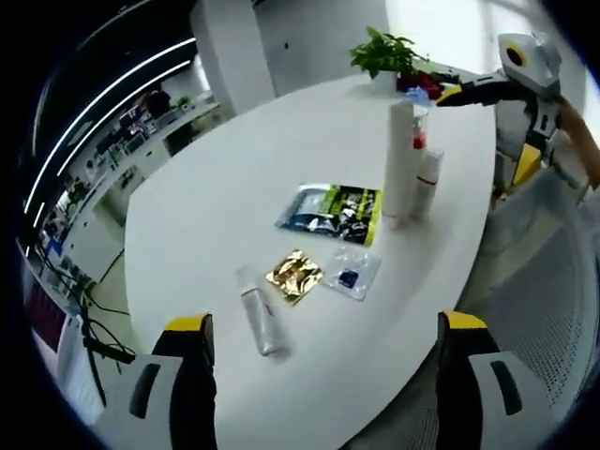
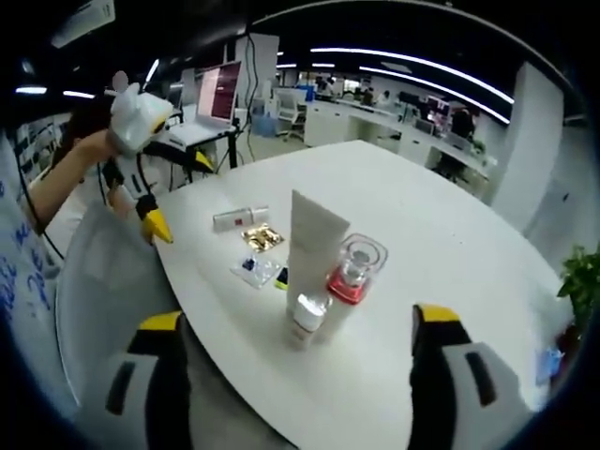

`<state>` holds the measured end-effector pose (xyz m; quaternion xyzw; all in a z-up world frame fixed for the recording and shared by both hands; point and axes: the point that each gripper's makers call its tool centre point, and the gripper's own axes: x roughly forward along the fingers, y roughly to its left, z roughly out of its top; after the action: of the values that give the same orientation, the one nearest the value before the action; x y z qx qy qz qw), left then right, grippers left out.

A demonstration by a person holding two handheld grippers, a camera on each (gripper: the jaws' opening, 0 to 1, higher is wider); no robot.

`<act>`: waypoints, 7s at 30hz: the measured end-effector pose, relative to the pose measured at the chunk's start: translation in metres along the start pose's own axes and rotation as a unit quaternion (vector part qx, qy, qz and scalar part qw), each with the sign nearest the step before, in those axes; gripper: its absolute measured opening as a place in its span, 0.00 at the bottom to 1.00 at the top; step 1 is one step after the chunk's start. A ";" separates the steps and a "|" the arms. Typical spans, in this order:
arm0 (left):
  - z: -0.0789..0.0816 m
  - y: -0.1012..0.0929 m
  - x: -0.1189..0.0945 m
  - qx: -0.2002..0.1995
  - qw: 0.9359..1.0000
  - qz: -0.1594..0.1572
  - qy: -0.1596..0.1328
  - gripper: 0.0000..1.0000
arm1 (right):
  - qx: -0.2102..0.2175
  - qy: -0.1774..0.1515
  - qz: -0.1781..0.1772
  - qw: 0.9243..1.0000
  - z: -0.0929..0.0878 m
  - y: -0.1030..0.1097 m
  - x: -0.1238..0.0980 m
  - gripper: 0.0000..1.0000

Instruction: Arrange the skincare products in the storage area until every visible bottle or jar stands upright without overlapping.

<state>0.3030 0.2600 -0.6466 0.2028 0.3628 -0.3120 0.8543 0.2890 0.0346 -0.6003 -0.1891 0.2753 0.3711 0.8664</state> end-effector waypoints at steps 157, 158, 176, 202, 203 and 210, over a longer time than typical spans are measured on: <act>0.041 0.002 0.053 -0.098 0.994 -0.018 -0.043 0.17 | 0.053 -0.005 0.017 0.998 -0.034 0.007 0.011 1.00; 0.042 -0.001 0.052 -0.098 0.994 -0.020 -0.044 0.17 | 0.056 -0.005 0.017 0.998 -0.034 0.007 0.011 1.00; 0.046 -0.037 0.040 -0.092 0.993 -0.053 -0.059 0.17 | 0.099 -0.004 0.032 0.995 -0.044 0.015 0.015 1.00; 0.043 -0.069 0.029 -0.070 0.992 -0.085 -0.060 0.17 | 0.156 -0.021 0.065 0.985 -0.041 0.031 0.022 0.74; 0.043 -0.070 0.029 -0.070 0.992 -0.086 -0.060 0.17 | 0.157 -0.022 0.070 0.985 -0.040 0.033 0.022 0.72; 0.048 -0.083 0.026 -0.066 0.991 -0.096 -0.066 0.17 | 0.162 -0.041 0.096 0.981 -0.030 0.044 0.024 0.58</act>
<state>0.2841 0.1624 -0.6442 0.0889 0.3433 -0.3808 0.8540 0.2593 0.0606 -0.6434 -0.0040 0.3132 0.4109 0.8562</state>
